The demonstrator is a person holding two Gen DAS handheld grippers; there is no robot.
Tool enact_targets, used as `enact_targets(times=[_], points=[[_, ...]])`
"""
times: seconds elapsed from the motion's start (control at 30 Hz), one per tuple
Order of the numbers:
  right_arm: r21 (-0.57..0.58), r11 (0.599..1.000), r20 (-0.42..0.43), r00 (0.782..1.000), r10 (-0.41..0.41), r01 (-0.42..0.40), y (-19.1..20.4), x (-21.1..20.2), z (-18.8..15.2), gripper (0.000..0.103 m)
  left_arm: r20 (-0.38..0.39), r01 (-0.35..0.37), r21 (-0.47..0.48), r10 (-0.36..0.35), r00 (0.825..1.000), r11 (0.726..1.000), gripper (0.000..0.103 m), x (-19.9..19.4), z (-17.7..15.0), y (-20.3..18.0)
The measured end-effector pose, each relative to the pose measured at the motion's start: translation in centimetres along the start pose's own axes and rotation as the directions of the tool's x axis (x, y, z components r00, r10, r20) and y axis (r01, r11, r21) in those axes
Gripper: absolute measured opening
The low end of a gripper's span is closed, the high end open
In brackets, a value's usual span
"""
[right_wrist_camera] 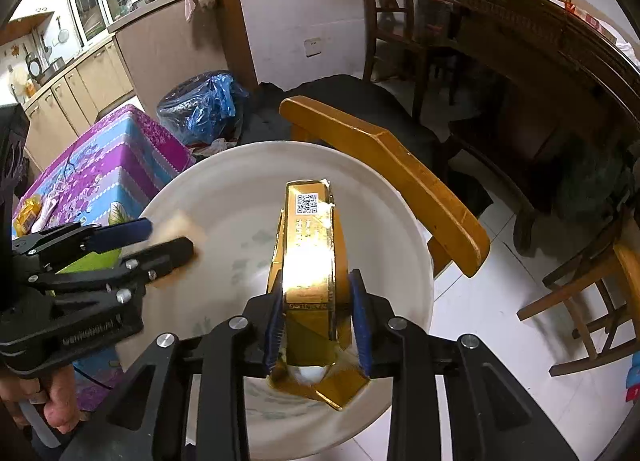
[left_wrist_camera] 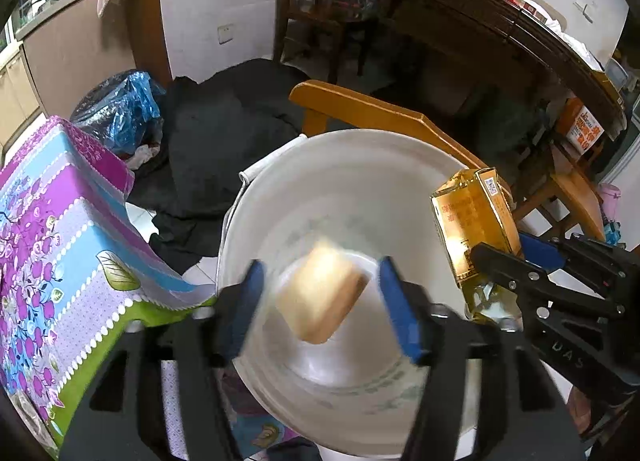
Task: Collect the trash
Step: 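Carry both items over the white bucket and open both tools to drop them, then move both tools back over the table toward the remaining trash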
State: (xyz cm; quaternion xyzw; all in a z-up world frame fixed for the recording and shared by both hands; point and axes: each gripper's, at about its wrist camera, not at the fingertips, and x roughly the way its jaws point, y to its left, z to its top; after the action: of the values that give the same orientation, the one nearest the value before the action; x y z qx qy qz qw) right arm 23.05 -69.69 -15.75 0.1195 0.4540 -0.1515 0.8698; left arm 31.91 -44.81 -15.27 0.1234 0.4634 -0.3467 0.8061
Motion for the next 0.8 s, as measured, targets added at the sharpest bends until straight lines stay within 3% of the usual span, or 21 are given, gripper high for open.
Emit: enact_targets(times=[0.13,0.8], points=[[0.009,1.0,0.002,1.0,0.004,-0.004,-0.1,-0.2,-0.1,0.033,0.007,-0.003,-0.003,0.003,1.0,1.0,0.071,0.0,0.0,0.0],[0.013,1.0,0.075,0.997,0.008,-0.009,0.1,-4.1,-0.3,0.036,0.042,-0.011,-0.008,0.012,0.999,1.0,0.071,-1.9,-0.2,0.6]])
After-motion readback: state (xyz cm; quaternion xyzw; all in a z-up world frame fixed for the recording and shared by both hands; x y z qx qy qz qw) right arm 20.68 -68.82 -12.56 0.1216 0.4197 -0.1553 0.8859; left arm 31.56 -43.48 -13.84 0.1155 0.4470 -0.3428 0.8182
